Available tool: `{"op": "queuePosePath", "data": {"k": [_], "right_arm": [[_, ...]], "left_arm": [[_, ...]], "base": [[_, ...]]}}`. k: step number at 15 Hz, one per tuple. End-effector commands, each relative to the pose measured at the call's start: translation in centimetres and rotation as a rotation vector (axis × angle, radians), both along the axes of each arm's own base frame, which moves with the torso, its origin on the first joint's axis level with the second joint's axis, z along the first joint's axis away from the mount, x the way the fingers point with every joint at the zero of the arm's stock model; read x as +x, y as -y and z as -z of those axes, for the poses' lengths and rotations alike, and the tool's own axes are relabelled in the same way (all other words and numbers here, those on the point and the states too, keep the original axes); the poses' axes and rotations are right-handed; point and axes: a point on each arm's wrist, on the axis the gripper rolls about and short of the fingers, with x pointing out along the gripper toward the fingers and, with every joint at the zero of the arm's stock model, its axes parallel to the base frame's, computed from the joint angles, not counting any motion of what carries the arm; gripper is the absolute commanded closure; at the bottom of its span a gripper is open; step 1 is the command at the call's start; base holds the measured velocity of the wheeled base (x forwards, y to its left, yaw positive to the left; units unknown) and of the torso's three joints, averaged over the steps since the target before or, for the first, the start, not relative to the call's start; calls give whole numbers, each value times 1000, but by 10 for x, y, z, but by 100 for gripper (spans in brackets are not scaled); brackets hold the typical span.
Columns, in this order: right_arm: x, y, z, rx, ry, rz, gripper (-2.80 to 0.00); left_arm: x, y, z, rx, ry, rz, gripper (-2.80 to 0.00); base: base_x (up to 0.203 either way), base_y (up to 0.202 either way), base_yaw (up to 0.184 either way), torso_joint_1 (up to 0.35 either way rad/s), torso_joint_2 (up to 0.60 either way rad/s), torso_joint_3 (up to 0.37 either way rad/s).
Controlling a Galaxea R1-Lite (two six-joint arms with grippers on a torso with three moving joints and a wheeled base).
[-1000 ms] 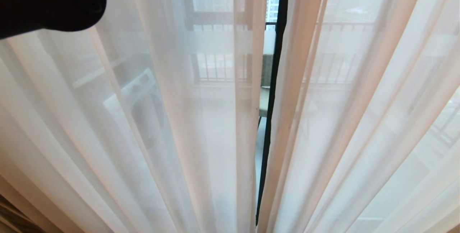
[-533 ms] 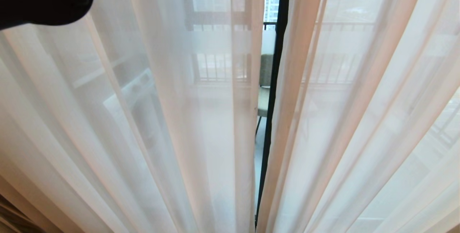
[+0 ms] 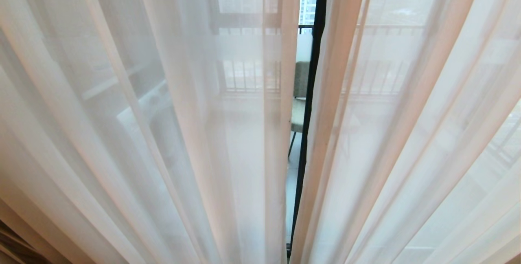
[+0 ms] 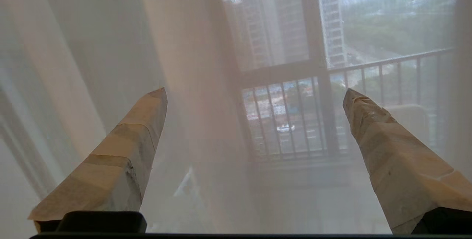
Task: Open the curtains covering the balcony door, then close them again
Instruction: Pull the inner curtains open on both sides
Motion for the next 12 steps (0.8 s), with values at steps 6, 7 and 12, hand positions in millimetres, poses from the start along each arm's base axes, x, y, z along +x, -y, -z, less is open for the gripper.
{"op": "queuePosePath", "data": {"k": [6,7,12], "right_arm": [[0,0,0,0,-1,0,0],[0,0,0,0,-1,0,0],[0,0,0,0,-1,0,0]], "left_arm": [[-11,-15,-10,-20,21,-31,-280],[-8,-17,-9,-16,21,-42,-280],[14,-2,3,-47,20,-31,-280]], "base": [[0,0,0,0,0,0],[0,0,0,0,0,0],[0,0,0,0,0,0]]}}
